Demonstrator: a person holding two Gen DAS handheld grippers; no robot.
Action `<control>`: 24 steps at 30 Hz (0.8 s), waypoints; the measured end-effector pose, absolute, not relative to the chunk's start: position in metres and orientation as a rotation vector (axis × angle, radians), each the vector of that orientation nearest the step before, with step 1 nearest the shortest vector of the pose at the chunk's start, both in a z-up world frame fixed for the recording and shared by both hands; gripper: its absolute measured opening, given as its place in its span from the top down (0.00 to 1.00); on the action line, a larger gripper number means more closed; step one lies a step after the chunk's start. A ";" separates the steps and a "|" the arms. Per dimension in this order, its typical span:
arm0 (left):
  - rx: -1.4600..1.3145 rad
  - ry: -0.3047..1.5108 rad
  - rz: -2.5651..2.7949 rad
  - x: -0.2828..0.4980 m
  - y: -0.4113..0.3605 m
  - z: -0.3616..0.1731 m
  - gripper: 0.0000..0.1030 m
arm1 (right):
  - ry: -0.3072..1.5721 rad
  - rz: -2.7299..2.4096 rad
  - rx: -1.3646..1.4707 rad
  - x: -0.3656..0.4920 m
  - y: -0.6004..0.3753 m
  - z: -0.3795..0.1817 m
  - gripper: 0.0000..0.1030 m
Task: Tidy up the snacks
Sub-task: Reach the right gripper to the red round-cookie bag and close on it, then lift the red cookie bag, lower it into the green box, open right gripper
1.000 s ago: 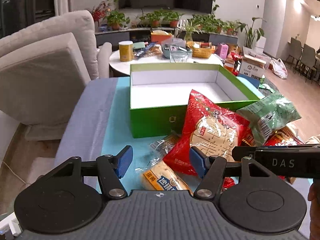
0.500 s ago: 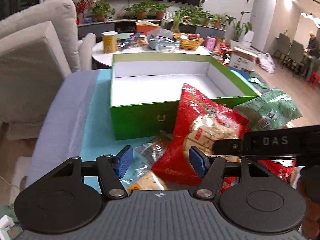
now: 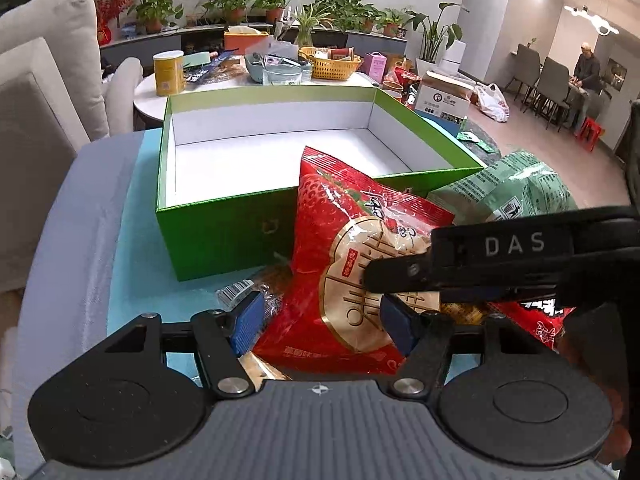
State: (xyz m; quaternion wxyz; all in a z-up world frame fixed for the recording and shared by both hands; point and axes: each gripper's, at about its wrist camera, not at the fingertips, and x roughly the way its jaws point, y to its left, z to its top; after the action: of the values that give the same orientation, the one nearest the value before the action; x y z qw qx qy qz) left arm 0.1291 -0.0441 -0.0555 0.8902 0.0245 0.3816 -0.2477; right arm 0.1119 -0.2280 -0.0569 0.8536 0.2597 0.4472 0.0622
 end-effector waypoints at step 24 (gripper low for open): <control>0.124 0.618 -0.549 0.077 -0.059 -0.012 0.49 | 0.763 0.155 0.438 0.084 -0.212 -0.018 0.81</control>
State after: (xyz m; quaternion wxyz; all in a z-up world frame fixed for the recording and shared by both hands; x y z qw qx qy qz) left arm 0.0773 -0.0587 -0.0125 0.9140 0.0601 0.3001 -0.2664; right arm 0.0839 -0.2122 -0.0176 0.9020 0.2119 0.3688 0.0748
